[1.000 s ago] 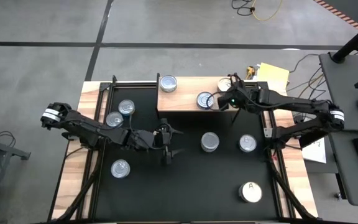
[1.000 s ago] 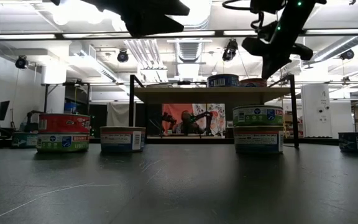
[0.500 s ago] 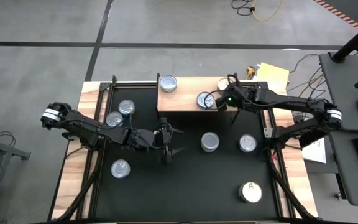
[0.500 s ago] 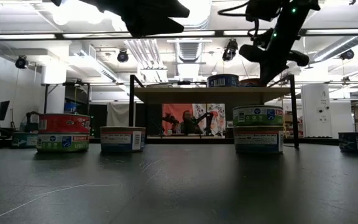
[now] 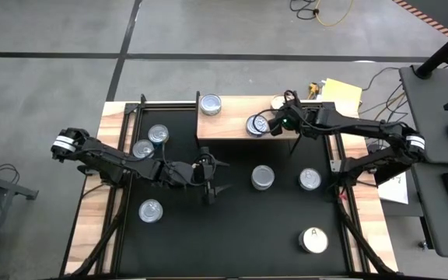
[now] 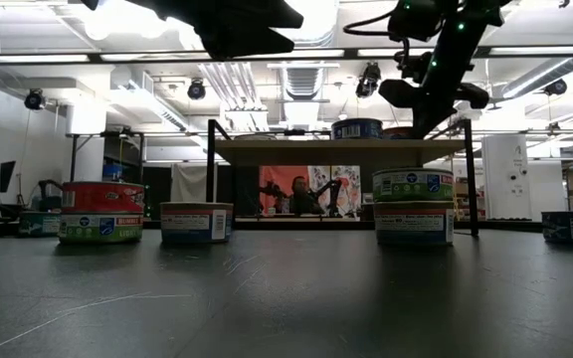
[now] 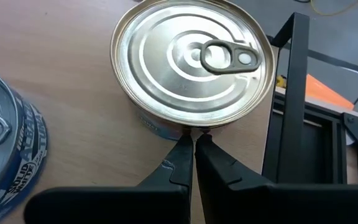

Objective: Stack canned seafood by type on shelf
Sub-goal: Adjust the blue pink tuna can on the shelf, then stack the green white tuna can on top of the green white tuna can on the shelf

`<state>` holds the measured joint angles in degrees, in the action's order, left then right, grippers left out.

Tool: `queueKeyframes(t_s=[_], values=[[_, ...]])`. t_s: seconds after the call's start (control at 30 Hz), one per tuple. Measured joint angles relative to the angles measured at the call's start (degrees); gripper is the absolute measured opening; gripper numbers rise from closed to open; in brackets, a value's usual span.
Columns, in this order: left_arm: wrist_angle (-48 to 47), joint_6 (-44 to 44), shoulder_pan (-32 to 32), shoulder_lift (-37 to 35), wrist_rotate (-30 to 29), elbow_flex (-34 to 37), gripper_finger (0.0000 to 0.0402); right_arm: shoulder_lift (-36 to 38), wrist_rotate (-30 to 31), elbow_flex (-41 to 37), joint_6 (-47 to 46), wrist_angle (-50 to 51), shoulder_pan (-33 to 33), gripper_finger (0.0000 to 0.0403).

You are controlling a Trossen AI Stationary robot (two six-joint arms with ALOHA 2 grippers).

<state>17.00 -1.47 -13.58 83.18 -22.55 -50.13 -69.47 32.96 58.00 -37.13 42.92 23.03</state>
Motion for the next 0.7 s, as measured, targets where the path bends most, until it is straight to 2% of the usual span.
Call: queueKeyframes(t_s=[0.17,0.33,0.53,0.7], values=[[-0.03,0.01,0.00,-0.01,0.01,0.00,0.0304,0.10,-0.11,0.00,0.73,0.08,-0.02,0.0009],[-0.51,1.01,0.00,-0.02,0.05,0.02,0.0304,1.62,-4.52,0.76,0.09,1.11,-2.86,0.0009],[-0.30,3.52,0.00,1.44,2.56,0.02,0.0304,3.33,-7.85,0.79,-2.65,2.23,-10.95,0.0009],[-0.05,5.61,-0.04,3.13,2.60,0.02,0.0304,3.52,-7.83,0.79,-10.04,7.34,-21.76,0.0009]])
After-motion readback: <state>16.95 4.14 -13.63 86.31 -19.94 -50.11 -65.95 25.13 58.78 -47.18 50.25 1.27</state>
